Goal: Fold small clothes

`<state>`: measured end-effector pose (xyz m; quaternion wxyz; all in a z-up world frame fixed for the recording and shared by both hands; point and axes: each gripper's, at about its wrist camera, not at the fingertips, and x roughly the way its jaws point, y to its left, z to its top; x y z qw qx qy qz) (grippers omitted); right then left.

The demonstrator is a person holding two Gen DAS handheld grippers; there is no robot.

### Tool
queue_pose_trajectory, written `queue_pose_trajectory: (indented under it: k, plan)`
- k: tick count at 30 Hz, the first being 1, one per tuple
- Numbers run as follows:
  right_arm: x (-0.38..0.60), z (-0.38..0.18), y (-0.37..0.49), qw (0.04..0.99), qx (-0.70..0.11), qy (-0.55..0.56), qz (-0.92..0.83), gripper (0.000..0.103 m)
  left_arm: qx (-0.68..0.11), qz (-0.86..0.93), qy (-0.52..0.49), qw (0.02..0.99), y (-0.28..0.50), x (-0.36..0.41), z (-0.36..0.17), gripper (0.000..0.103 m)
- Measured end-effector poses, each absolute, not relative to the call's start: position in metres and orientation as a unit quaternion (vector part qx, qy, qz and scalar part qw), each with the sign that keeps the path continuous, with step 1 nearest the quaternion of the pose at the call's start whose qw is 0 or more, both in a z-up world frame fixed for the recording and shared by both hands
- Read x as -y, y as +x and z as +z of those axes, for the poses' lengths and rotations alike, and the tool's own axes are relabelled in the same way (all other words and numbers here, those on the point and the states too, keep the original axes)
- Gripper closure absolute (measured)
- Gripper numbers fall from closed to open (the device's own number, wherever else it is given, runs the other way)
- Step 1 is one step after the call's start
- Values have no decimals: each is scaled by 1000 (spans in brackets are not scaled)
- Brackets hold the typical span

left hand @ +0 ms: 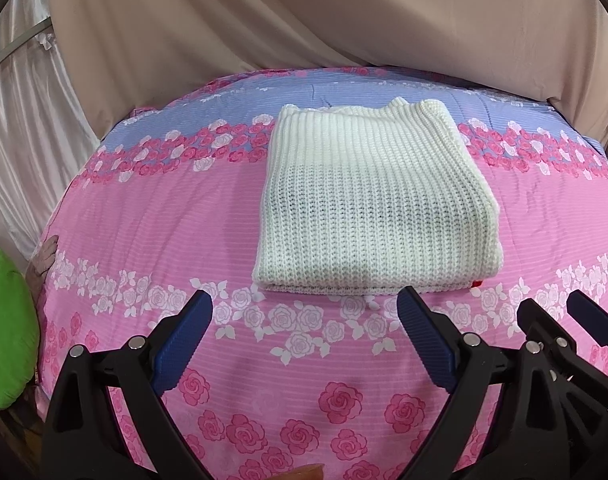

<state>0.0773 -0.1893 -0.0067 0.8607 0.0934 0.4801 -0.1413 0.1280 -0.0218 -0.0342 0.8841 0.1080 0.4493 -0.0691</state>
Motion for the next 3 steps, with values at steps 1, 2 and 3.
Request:
queue_pose_trajectory:
  k: [1,2,3]
  plan:
    - [189,-7,77,861,-480,93,-141,48,-449,-69,108,884,128,22,-34,12]
    - [190,-7,77,861,-480,93,-142,48,-450,-69,108,884,128,22,-34,12]
    - [190,-7,77,860,-480,94,-142,48,-449,-69,109,884,128,22,-34,12]
